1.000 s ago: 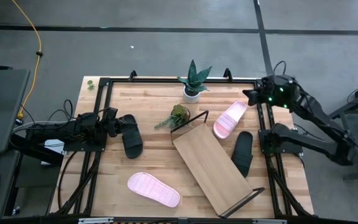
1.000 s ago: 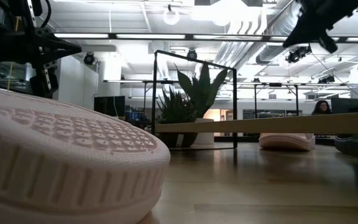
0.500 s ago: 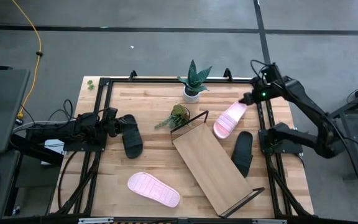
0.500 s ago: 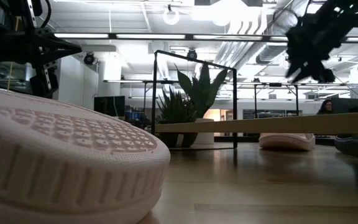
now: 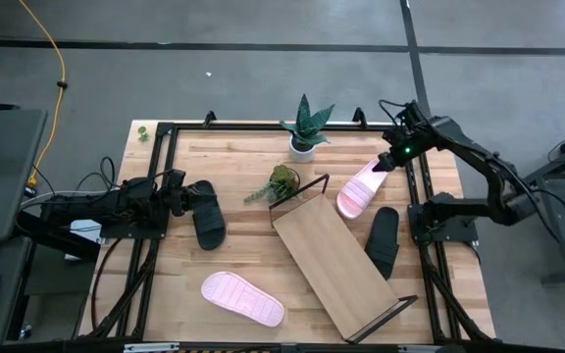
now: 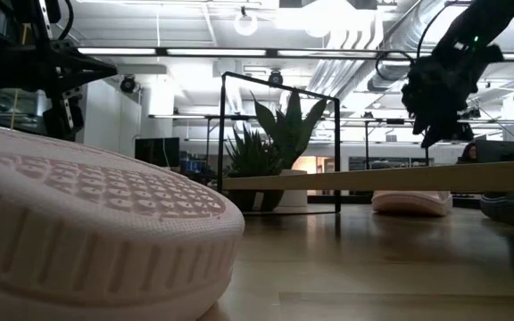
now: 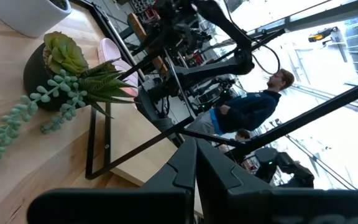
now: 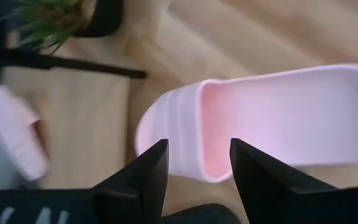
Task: Pick and place slides into the shelf
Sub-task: Put the top right pink slipper on the shelf
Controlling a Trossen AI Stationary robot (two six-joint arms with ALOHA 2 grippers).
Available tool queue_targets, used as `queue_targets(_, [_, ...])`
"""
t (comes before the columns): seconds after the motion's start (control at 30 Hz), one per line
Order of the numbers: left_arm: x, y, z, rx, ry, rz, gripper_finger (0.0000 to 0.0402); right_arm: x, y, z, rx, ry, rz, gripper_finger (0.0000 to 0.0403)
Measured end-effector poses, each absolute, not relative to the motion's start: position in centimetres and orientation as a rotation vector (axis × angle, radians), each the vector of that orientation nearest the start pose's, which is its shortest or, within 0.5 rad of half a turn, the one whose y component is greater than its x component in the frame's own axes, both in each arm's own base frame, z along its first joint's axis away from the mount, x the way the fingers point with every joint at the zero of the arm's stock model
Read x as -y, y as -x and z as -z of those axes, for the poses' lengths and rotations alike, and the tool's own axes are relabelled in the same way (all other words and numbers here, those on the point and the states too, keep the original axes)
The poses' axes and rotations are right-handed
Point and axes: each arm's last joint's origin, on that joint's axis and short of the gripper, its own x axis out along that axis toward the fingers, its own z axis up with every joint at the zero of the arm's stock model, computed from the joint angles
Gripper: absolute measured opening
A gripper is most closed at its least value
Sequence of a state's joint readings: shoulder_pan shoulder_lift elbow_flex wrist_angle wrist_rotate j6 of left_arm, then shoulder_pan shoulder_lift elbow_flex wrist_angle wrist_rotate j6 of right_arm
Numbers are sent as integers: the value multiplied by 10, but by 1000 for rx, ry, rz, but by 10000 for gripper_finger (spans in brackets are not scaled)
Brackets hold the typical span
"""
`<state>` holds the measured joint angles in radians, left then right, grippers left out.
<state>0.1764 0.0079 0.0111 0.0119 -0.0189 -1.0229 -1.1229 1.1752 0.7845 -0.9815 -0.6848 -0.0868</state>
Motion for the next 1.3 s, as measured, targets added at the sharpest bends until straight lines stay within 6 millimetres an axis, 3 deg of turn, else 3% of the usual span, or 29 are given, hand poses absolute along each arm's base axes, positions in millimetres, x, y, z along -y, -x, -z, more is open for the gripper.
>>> queue_targets(0.13, [-18, -96, -168, 113, 1018, -170, 1, 157, -97, -200, -859, -1061, 297, 163])
queue_targets(0.73, [-18, -96, -168, 113, 1015, -170, 1, 159, -105, -191, -893, -1050, 294, 162])
queue_targets(1.3, [-18, -96, -168, 111, 1014, -167, 1, 169, -111, -168, -971, -1137, 280, 162])
